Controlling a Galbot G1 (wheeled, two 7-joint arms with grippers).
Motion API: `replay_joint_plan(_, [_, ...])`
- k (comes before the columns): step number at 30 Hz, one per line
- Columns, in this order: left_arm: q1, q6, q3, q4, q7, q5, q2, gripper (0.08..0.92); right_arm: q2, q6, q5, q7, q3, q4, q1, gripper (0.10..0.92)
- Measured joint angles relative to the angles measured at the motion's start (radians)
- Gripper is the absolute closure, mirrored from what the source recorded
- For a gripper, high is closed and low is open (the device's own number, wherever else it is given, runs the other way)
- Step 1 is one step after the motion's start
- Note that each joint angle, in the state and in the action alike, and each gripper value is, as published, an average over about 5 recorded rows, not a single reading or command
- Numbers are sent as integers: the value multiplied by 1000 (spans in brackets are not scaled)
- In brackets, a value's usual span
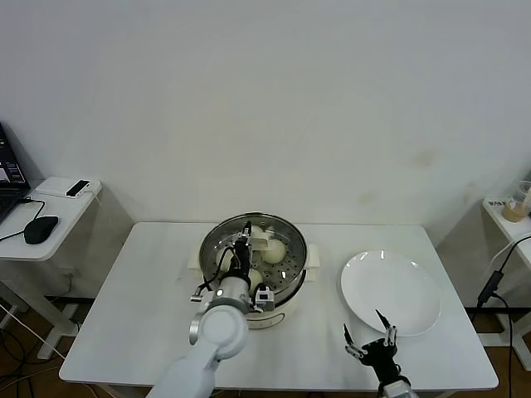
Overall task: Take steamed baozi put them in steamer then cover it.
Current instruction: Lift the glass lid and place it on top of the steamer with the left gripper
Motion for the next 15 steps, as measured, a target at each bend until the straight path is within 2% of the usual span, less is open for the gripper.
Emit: replay_joint_plan(15, [68, -23, -27, -98, -31, -26, 42, 311, -2, -1, -11, 0, 3, 11, -14, 203])
